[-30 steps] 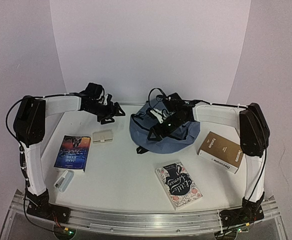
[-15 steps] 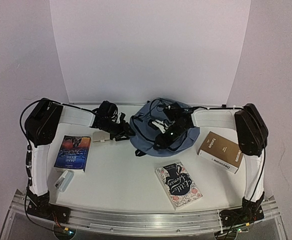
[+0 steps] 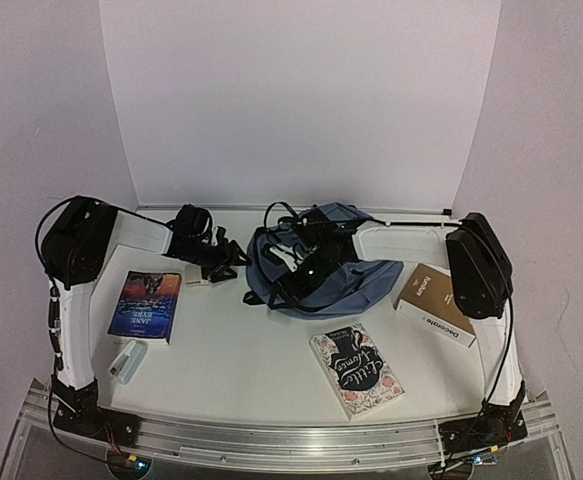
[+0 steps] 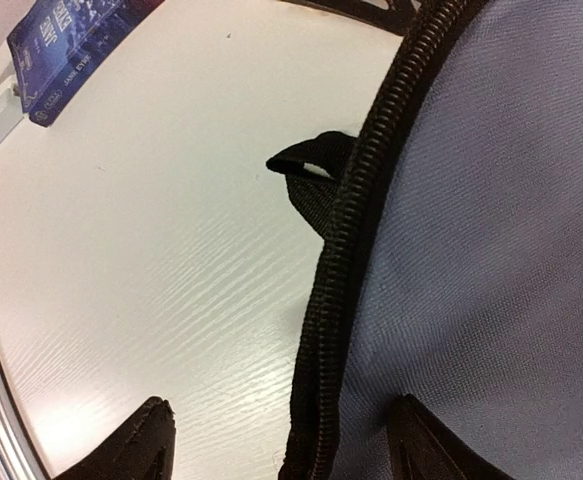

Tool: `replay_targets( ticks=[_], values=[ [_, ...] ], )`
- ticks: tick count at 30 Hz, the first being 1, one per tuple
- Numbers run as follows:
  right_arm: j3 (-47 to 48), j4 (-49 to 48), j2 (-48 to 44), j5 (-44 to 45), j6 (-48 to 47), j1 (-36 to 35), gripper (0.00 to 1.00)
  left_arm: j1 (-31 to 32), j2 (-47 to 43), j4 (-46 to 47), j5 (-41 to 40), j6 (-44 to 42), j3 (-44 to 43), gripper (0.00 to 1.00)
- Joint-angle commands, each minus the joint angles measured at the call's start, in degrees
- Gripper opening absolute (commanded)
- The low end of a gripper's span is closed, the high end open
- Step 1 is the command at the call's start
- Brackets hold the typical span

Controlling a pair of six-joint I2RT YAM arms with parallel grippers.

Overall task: Pack the student bag
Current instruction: Unzip the student bag at the center of the board.

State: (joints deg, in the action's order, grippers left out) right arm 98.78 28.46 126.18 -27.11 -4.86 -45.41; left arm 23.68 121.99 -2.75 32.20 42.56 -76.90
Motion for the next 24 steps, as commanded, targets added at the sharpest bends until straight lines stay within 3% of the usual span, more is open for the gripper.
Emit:
replay_targets(
  ticks=[1, 15, 20, 24],
  values=[
    [1.5, 1.1, -4.3, 0.6, 1.6, 2.5, 0.72, 1.3, -9.3, 6.7, -0.6, 1.2, 5.7, 0.65],
    [7.5, 1.2, 0.8, -1.1, 4.4, 3.6, 0.46, 4.4, -6.8, 7.6, -1.0, 3.2, 5.3, 0.64],
    [8.0, 1.4, 2.2, -1.3, 4.3, 3.6, 0.49, 4.4, -5.3, 8.3, -1.4, 4.4, 5.6, 0.64],
    [8.4, 1.4, 2.8, -2.5, 4.4, 3.5, 0.59, 4.4, -4.6, 9.2, -1.2, 5.0, 5.8, 0.64]
  ],
)
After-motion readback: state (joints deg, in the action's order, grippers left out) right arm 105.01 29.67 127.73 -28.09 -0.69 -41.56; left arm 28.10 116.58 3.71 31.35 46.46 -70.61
